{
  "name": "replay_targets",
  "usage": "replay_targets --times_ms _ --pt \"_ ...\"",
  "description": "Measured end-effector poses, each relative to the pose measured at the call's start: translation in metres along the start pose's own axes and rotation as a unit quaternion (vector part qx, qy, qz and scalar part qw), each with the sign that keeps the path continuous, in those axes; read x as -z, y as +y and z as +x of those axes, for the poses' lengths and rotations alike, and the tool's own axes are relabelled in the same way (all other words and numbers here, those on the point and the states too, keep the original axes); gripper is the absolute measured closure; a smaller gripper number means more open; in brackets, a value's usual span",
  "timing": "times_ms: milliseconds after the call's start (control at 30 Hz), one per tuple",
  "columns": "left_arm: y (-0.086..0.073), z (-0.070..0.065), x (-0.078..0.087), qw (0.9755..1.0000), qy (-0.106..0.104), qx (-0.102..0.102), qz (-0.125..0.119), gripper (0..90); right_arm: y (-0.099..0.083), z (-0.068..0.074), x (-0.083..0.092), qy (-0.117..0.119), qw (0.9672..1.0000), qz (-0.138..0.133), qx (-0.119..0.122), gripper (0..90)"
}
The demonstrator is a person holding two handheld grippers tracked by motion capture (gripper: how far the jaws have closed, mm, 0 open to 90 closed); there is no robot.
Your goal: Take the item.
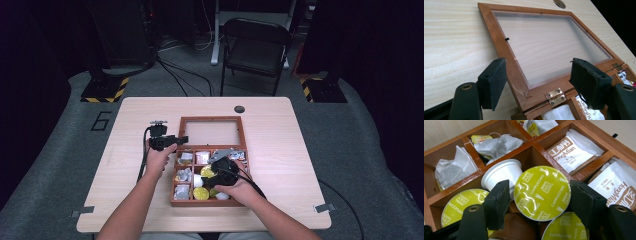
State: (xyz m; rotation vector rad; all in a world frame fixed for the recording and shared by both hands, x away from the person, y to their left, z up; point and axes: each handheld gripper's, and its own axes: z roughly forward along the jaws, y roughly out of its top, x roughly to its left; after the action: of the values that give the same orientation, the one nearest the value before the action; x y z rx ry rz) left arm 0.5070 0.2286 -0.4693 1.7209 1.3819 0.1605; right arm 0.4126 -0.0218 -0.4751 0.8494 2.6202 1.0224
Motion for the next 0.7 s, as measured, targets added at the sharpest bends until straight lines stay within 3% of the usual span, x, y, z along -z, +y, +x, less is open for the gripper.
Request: replay_targets --times_ms 100,267,700 --pt "-0.0001 0.0005 -0.0004 1.0 0.002 0.001 0.0 29.2 -0.0007 0.0011 -0.0004 -0.008 0.9997 0.002 0.022 33.8" --pt "-0.0002 0.0016 -0.0005 1.0 0.003 0.001 0.0 29.3 -0.001 0.0044 -0.0011 -0.022 0.9993 0.003 0.032 36.5" --pt "-0.0001 0.0024 0.0003 1.0 0.006 0.005 -0.001 29.9 -0.0013 0.0032 -0.0006 -0.016 0.9995 -0.001 0.025 37.1"
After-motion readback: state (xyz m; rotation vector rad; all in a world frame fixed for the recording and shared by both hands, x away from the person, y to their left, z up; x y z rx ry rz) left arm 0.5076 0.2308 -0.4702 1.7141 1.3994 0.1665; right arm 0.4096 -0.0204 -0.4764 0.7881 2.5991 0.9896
